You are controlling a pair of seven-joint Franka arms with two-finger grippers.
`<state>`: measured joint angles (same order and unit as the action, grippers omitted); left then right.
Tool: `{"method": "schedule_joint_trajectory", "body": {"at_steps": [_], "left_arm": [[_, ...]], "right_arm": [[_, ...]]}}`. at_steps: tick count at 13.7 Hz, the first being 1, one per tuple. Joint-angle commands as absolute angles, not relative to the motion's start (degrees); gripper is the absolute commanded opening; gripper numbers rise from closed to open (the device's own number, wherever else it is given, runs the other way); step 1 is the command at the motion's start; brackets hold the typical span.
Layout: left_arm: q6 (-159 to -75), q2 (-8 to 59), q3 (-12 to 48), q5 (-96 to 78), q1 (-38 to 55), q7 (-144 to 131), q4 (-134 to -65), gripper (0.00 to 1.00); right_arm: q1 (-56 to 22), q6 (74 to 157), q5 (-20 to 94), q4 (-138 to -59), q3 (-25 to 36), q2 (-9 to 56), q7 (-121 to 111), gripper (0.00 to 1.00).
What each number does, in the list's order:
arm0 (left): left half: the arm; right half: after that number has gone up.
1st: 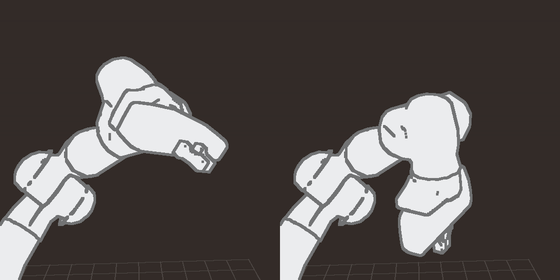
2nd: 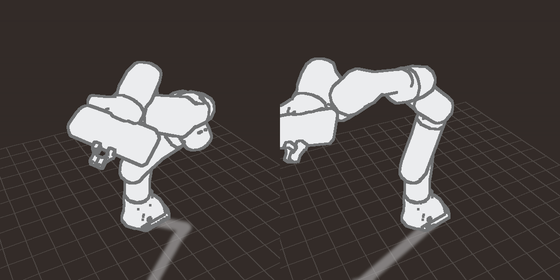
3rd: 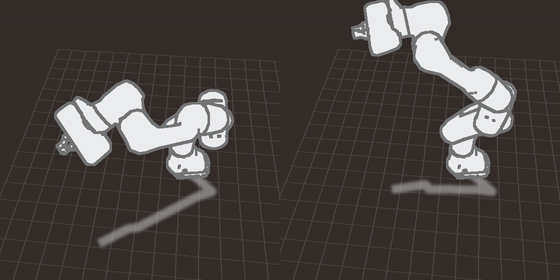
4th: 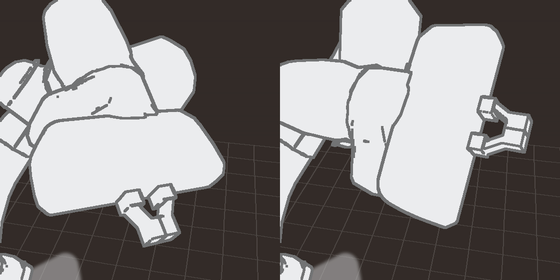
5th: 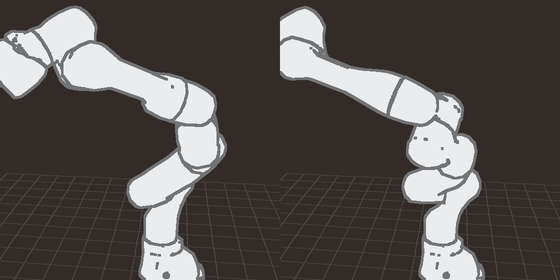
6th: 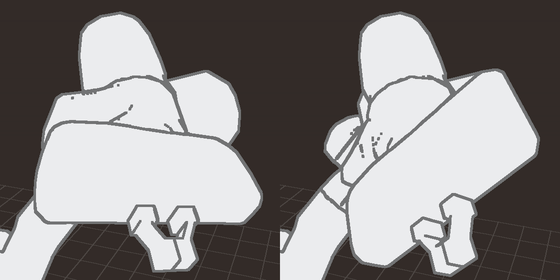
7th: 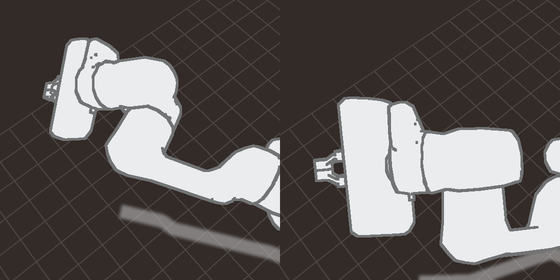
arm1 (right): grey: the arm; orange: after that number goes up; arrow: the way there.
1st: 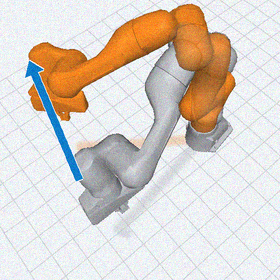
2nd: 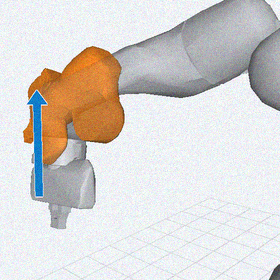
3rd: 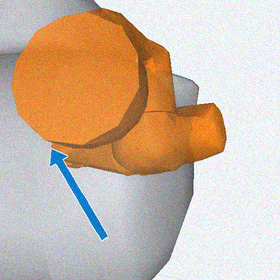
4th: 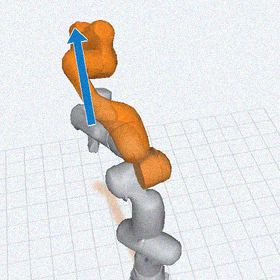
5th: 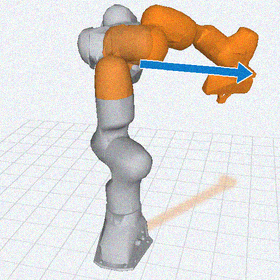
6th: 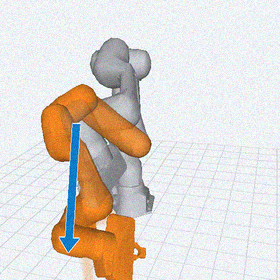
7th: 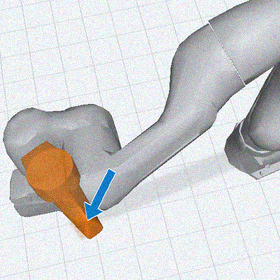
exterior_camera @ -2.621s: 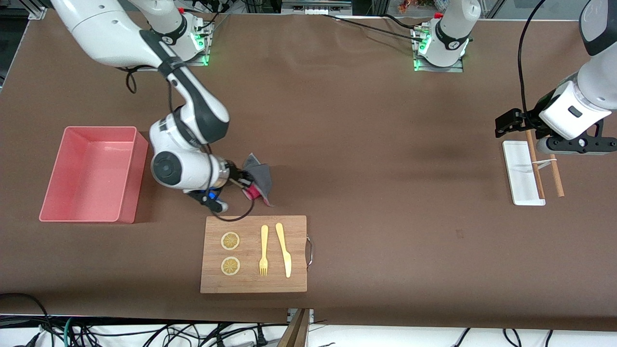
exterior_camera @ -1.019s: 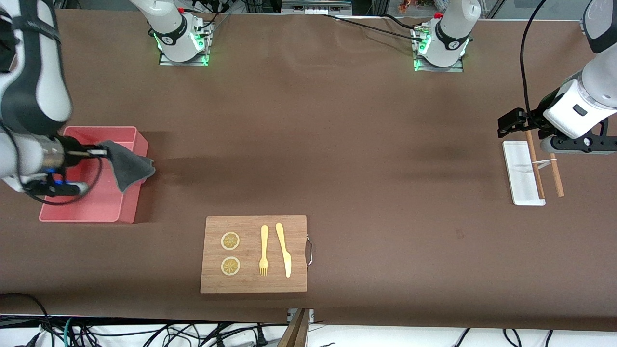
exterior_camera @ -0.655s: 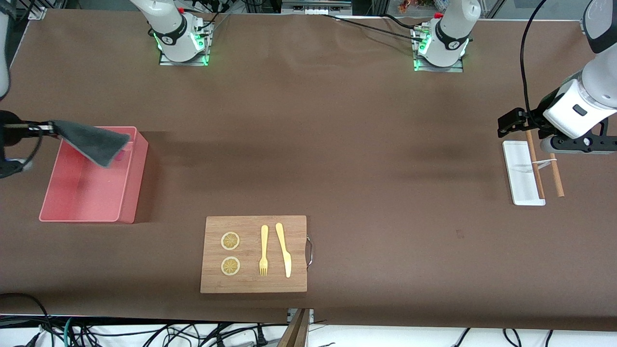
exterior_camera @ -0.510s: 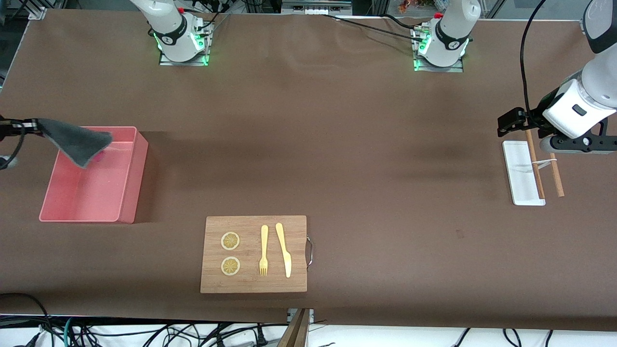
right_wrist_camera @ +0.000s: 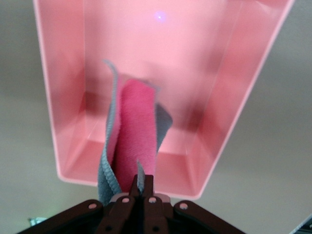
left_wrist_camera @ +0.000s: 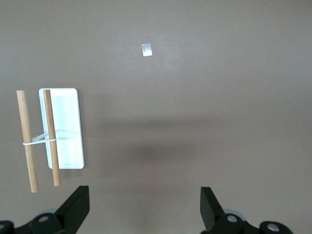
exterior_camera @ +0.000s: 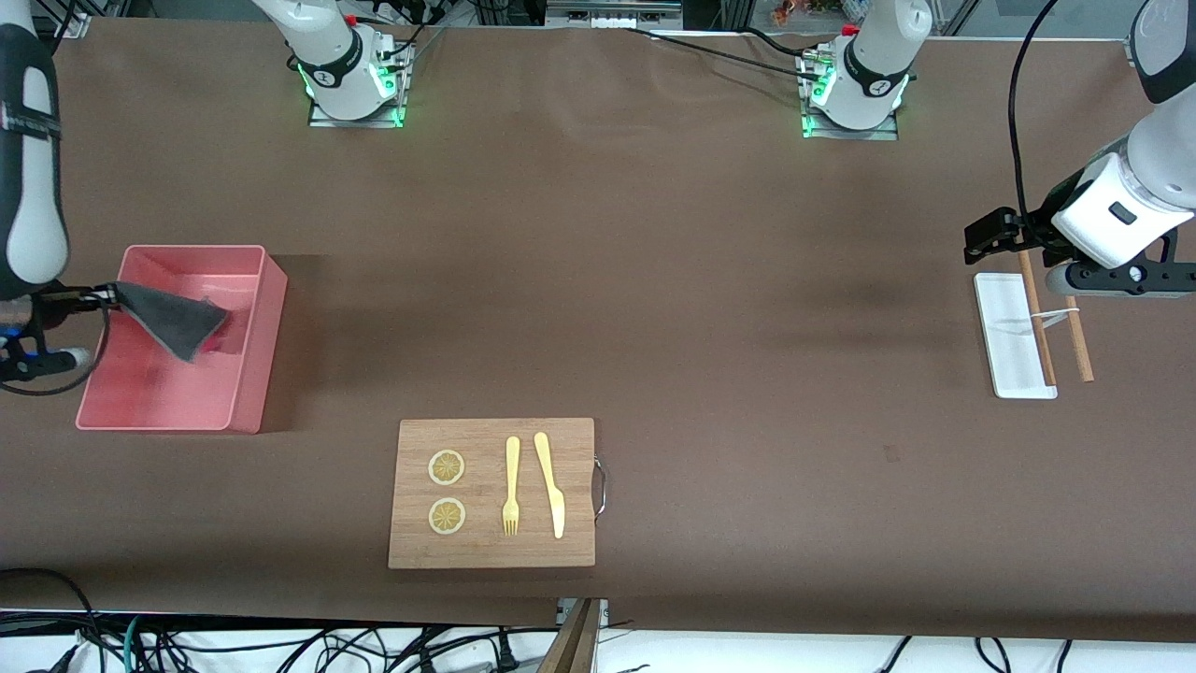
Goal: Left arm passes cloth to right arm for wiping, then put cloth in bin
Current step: 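Carry the cloth with the right gripper over the pink bin, then open the right gripper to drop the cloth into the bin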
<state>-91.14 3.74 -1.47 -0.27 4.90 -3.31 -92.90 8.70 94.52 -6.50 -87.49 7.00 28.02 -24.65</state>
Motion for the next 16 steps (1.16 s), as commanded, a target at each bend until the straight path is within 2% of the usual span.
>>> {"method": "schedule_joint_trajectory", "body": {"at_steps": [1,4,5,6,7,9,12,14,16], "left_arm": [[-89.74,4.48,-1.49,0.88,5.19,-3.43,-90.88,1.00],[-89.74,4.57,-1.49,0.88,5.19,-3.34,-90.62,1.00],[-89.74,4.57,-1.49,0.88,5.19,-3.43,-90.62,1.00],[-89.74,4.57,-1.49,0.88,5.19,-3.34,-90.62,1.00],[-89.74,4.48,-1.58,0.88,5.10,-3.25,-90.62,1.00],[-89.74,4.48,-1.58,0.88,5.10,-3.34,-90.62,1.00],[-89.65,4.48,-1.58,0.88,5.10,-3.34,-90.70,1.00],[-89.65,4.48,-1.58,0.88,5.01,-3.34,-90.62,1.00],[-89.56,4.48,-1.58,0.88,5.01,-3.34,-90.62,1.00]], "right_arm": [[8.53,101.31,-6.50,-91.83,6.94,28.73,-24.43,0.00],[8.53,110.97,-5.28,-95.70,6.94,30.84,-24.35,0.00],[8.53,112.57,-4.84,-95.63,6.94,31.02,-24.35,0.15],[8.53,112.59,-4.75,-95.28,6.94,30.76,-24.35,0.72],[8.61,112.07,-4.05,-94.75,6.94,29.89,-24.52,1.00],[8.61,109.18,-1.07,-94.05,6.94,25.25,-24.70,1.00],[8.35,98.74,-0.88,-89.75,5.37,19.62,-24.35,1.00],[8.35,92.23,-1.49,-88.25,2.04,15.14,-15.88,1.00],[8.35,89.22,-0.88,-88.33,-0.51,11.01,-5.14,1.00]]}}
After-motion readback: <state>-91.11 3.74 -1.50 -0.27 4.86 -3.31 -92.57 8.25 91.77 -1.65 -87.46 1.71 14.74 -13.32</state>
